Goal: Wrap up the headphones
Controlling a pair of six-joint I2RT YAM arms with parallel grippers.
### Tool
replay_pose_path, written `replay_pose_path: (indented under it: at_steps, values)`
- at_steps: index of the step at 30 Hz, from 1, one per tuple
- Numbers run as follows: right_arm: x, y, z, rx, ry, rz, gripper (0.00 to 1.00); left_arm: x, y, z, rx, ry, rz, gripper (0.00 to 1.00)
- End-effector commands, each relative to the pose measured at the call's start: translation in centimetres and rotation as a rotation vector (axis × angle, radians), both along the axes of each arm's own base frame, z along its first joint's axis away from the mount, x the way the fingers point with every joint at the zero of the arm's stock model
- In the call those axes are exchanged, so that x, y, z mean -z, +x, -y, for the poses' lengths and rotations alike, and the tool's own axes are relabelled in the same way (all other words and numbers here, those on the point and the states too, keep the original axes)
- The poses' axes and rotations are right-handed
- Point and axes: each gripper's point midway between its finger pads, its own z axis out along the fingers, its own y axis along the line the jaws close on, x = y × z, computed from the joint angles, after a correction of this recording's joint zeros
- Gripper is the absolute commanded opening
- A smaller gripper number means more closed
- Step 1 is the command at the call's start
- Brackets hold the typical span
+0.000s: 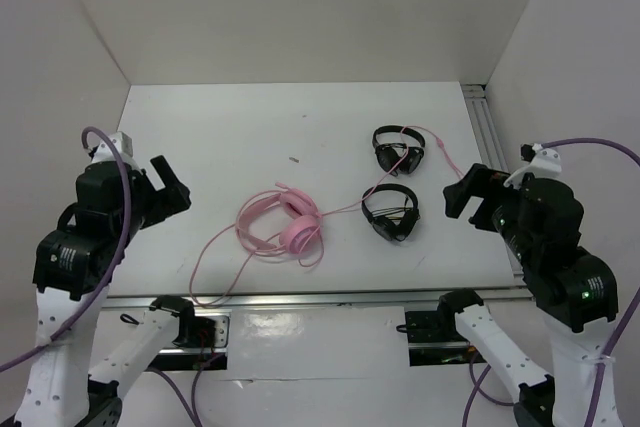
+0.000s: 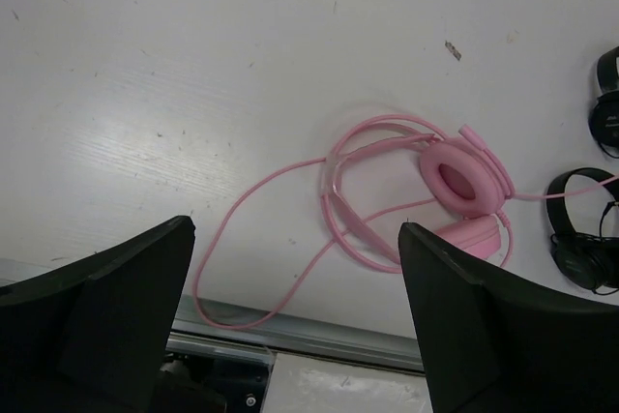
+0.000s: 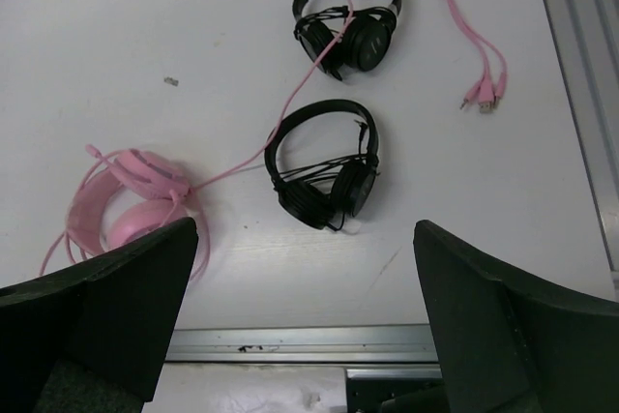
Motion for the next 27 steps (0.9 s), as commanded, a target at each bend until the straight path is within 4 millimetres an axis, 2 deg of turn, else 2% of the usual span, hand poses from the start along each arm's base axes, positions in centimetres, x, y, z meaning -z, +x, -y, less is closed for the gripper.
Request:
replay_pose_path:
  at_steps: [1, 2, 5, 6, 8, 9, 11, 12, 13, 14, 16, 17, 19, 21, 24, 27]
  values:
    - [-1.6, 1.0, 0.1, 0.006, -0.001, 0.084, 1.00, 0.0, 1.4, 0.3, 0.008, 0.005, 0.010, 1.00]
    - [-1.8, 1.1, 0.0, 0.006, 0.002, 0.093, 1.00, 0.8, 1.4, 0.5, 0.017, 0.003, -0.012, 1.00]
    - [-1.7, 1.3, 0.0, 0.006, 0.002, 0.093, 1.00, 1.5, 1.6, 1.1, 0.035, -0.022, -0.014, 1.00]
    - [-1.5, 1.5, -0.3, -0.005, 0.006, 0.090, 1.00, 2.0, 2.0, 1.8, 0.066, -0.043, -0.015, 1.00]
    - [-1.6, 1.6, -1.0, -0.030, 0.044, 0.108, 1.00, 2.4, 2.3, 2.7, 0.097, -0.078, -0.008, 1.00]
    - [-2.1, 1.2, -1.3, -0.047, 0.058, 0.140, 1.00, 3.4, 2.4, 3.1, 0.106, -0.094, -0.028, 1.00]
    - [-2.4, 1.3, -2.8, -0.128, 0.096, 0.183, 1.00, 3.9, 3.2, 3.9, 0.111, -0.144, -0.017, 1.00]
    - [-2.4, 1.3, -3.4, -0.157, 0.108, 0.194, 1.00, 5.4, 3.6, 4.0, 0.102, -0.148, -0.061, 1.00]
    - [-1.9, 1.5, -4.2, -0.198, 0.121, 0.187, 1.00, 6.1, 3.9, 4.7, 0.121, -0.174, -0.082, 1.00]
    - [-1.3, 1.8, -4.5, -0.212, 0.123, 0.165, 1.00, 6.3, 4.7, 5.2, 0.123, -0.203, -0.075, 1.00]
    - [-0.4, 2.6, -4.7, -0.211, 0.120, 0.122, 1.00, 8.7, 5.7, 6.5, 0.137, -0.224, -0.136, 1.00]
    - [0.0, 2.9, -4.8, -0.210, 0.119, 0.117, 1.00, 8.7, 6.8, 7.8, 0.174, -0.235, -0.107, 1.00]
    - [0.6, 3.7, -5.0, -0.210, 0.119, 0.117, 1.00, 11.9, 7.6, 9.9, 0.224, -0.250, -0.181, 1.00]
    - [0.4, 3.9, -5.3, -0.225, 0.130, 0.141, 1.00, 13.9, 8.3, 10.9, 0.207, -0.271, -0.246, 1.00]
    - [0.4, 3.9, -5.7, -0.251, 0.140, 0.154, 1.00, 18.2, 8.4, 9.9, 0.114, -0.230, -0.337, 1.00]
    - [0.9, 3.9, -5.9, -0.262, 0.134, 0.144, 1.00, 20.5, 8.6, 8.7, 0.048, -0.177, -0.370, 1.00]
